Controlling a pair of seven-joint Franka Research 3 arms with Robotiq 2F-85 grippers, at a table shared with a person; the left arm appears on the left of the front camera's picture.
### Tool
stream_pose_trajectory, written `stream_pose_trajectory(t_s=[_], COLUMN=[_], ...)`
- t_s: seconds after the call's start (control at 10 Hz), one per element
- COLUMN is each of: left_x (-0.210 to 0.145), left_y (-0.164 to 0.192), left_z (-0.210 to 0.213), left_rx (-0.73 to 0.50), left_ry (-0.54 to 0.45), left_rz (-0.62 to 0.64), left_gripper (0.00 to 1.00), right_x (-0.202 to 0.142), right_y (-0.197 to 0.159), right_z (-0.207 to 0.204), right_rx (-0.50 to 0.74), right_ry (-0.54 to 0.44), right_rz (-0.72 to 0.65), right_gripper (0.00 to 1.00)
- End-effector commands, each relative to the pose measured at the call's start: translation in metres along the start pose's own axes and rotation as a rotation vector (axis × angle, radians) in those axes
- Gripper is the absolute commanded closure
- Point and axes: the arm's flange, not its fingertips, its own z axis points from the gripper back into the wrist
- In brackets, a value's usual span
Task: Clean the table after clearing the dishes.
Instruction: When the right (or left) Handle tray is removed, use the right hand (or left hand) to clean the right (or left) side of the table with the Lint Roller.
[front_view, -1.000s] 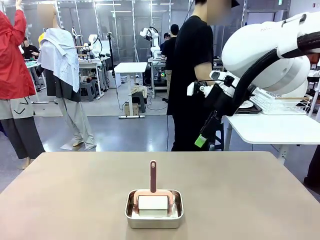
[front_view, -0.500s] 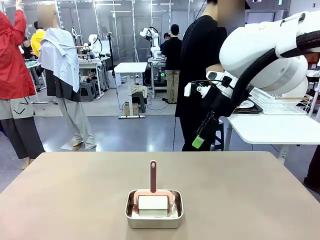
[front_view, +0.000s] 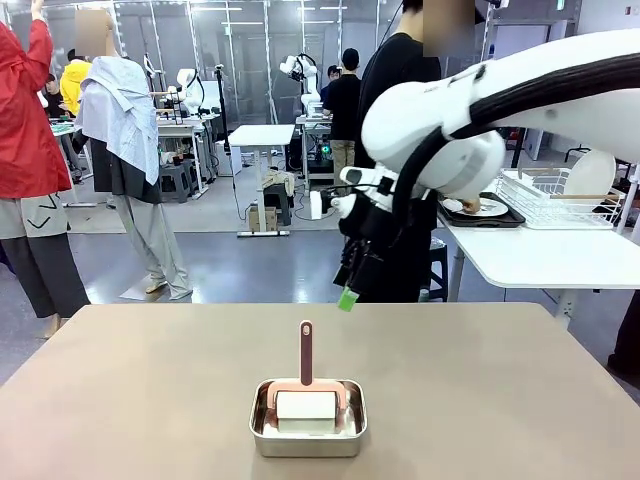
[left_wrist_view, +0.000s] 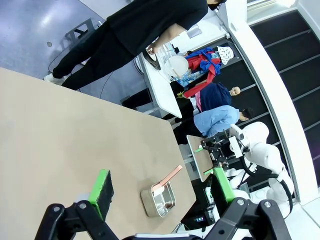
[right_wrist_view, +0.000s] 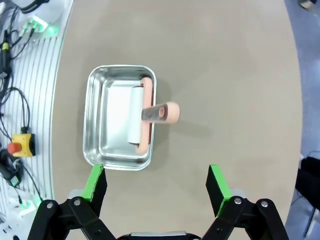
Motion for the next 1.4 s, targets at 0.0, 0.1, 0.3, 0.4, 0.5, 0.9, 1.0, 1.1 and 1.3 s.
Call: stream_pose_trajectory(t_s=[0.0,0.1,0.3,0.4,0.5,0.9,1.0,1.1,1.3], left_x=[0.001,0.001,0.001,0.001,0.001,0.001,0.001,0.001,0.001], left_y=[-0.002,-0.002,-0.002,-0.002,-0.002,-0.002,-0.002,-0.002,-0.002], left_z=[0.002,0.002,0.002,0.002,0.002,0.002,0.002,0.002,0.002], left_rx=[-0.019,-0.019,-0.019,-0.019,-0.019,-0.019,-0.019,-0.019,-0.019], left_ry=[-0.011,-0.011,-0.011,-0.011,-0.011,-0.011,-0.011,-0.011,-0.011], left_rz=[0.001,0.001,0.001,0.001,0.001,0.001,0.001,0.001,0.001], left_gripper=[0.0,0.0,0.0,0.0,0.0,0.0,0.0,0.0,0.0], right_x=[0.024,0.035,0.053,0.06,0.065,0.073,0.073,0.073,0.072], right_y=[-0.015,-0.02,-0.028,-0.028,-0.025,-0.026,-0.027,-0.028,-0.026], right_z=[-0.005,-0.012,-0.021,-0.03,-0.04,-0.081,-0.09,-0.098,-0.11], right_rx=[0.047,0.064,0.091,0.107,0.118,0.135,0.14,0.148,0.176], right_ry=[0.086,0.114,0.137,0.179,0.224,0.3,0.32,0.34,0.381], right_rz=[0.081,0.091,0.075,0.031,-0.011,-0.12,-0.119,-0.121,-0.123], right_gripper=[0.0,0.0,0.0,0.0,0.0,0.0,0.0,0.0,0.0])
